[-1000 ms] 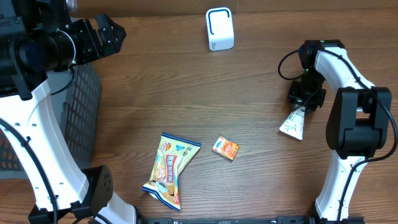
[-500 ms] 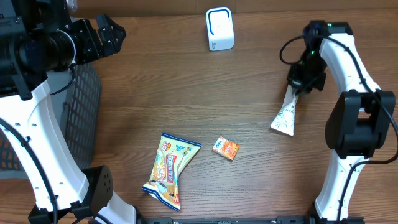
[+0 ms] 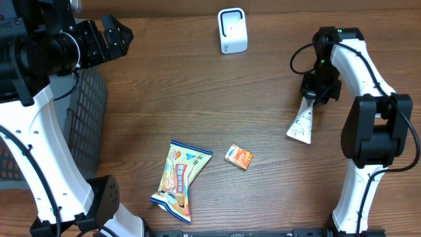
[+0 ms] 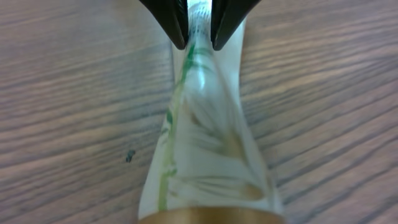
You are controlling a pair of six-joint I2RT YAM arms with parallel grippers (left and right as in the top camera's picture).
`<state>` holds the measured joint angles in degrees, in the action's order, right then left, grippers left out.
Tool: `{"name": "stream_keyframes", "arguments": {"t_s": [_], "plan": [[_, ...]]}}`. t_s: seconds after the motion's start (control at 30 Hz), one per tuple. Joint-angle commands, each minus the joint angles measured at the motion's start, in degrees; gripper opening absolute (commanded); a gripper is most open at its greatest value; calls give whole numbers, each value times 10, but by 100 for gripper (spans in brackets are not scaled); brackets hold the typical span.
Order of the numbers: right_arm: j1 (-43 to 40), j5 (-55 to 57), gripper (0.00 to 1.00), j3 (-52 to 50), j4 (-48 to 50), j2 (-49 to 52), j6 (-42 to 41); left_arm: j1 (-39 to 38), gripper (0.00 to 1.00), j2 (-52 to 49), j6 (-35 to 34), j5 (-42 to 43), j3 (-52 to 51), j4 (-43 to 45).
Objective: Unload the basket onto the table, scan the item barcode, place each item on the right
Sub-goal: 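Reach the right gripper down and grasp the white tube, then lift the white tube up to the scanner with right gripper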
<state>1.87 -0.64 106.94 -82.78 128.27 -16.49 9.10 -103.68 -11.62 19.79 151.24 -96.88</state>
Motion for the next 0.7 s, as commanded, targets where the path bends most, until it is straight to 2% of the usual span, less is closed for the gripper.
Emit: {"name": "stream_keyframes", "arguments": {"t_s": [0.0,0.13,0.27,0.33,0.37,0.4,0.43,0.47,0.67], "plan": [[-2,8,14,-47,41,-2,-3,3,100,2,5,6,6,1],[-2,8,7,-84,93,-2,-3,2,100,2,5,6,6,1],[-2,8,8,-54,65,-3,-2,2,100,2,5,6,6,1],[-8,12,19,-6,17,-3,-1,3,100,2,5,6,6,1],[-11,12,33,27,-11,-3,2,3,100,2,5,6,6,1],[-13,12,41,44,-26,-3,5,3,100,2,5,6,6,1],[-16,12,67,73,-54,-3,7,3,100,2,5,6,6,1],[-17,12,75,80,-62,-3,7,3,100,2,5,6,6,1],[-12,4,79,42,-38,-2,4,3,100,2,5,6,6,1]]}}
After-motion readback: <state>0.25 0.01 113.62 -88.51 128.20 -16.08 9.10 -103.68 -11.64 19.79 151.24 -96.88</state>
